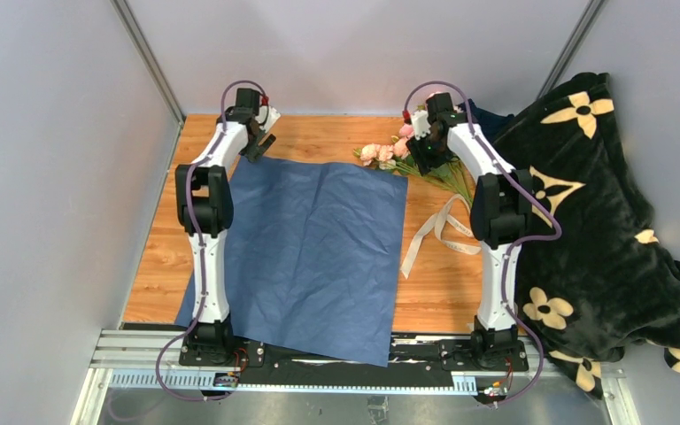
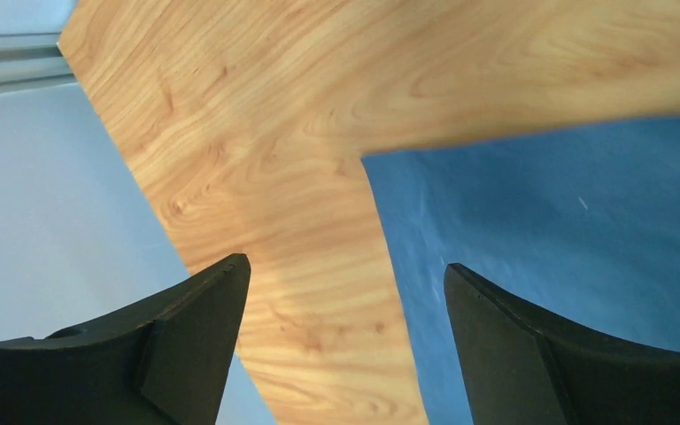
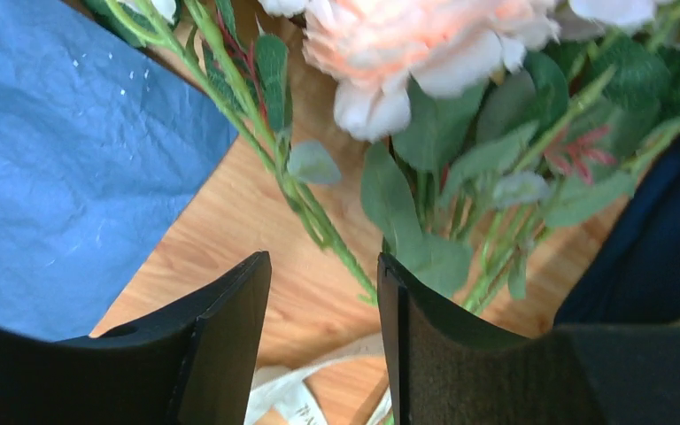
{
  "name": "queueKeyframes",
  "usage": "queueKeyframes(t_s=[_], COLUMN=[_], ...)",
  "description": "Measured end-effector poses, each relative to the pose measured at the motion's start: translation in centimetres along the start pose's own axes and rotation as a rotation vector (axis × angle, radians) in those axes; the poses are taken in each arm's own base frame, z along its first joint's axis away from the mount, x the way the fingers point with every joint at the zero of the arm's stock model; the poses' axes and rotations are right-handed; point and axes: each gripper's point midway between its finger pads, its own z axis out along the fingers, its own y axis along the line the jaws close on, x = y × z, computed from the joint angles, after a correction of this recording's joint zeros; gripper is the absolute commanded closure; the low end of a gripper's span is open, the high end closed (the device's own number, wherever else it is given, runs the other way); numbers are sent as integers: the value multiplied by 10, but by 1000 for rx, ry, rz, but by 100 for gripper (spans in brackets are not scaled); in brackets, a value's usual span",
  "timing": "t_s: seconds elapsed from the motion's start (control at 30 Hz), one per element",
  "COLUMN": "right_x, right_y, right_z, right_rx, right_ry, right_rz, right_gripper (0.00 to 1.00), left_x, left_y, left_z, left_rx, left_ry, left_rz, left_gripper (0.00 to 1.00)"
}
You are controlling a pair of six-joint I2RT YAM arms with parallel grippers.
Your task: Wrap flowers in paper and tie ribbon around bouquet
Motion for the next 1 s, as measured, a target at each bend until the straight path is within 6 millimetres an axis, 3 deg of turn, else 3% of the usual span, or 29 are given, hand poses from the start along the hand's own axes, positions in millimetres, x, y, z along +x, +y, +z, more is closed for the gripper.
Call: queueKeyframes(t_s=[0.07, 0.17, 0.23, 0.3, 0.37, 0.5, 0.57, 0.6, 0.63, 0.7, 0.73, 0.9, 1.0], right_x=[-4, -3, -1, 1, 5, 7, 7, 7, 6, 4, 3, -1, -10], right_y=[1, 2, 3, 4, 6, 7, 7, 6, 6, 6, 6, 7, 20], right_z=[14, 31, 40, 50, 56, 60, 60, 61, 61, 61, 61, 56, 38], right_rx=[-7, -19, -29, -39, -50, -60, -59, -57, -55, -50, -42, -5, -18], right_ry=[5, 23, 33, 43, 55, 59, 59, 59, 57, 53, 52, 54, 12], right_rz=[-32, -69, -84, -100, -110, -125, -129, -135, -139, -140, -141, -122, -122], right_gripper=[46, 47, 48, 50, 54, 74, 88, 89, 87, 64, 58, 44, 28], left_x=[-1, 6, 23, 57, 109, 221, 287, 319, 331, 354, 361, 371, 378], left_y=[1, 6, 7, 3, -3, -18, -37, -50, -58, -82, -98, -138, -153], left_z=[-24, -75, -111, -144, -166, -171, -175, -181, -184, -195, -204, -213, -208], left_rx=[45, 98, 123, 159, 197, 266, 329, 367, 389, 441, 481, 576, 599], left_ry=[-21, -72, -95, -80, -12, 207, 356, 429, 457, 502, 514, 499, 504], left_rz=[-37, -74, -80, -77, -89, -179, -249, -282, -294, -300, -288, -258, -238], left_gripper=[12, 11, 11, 11, 11, 11, 11, 9, 7, 6, 5, 5, 5])
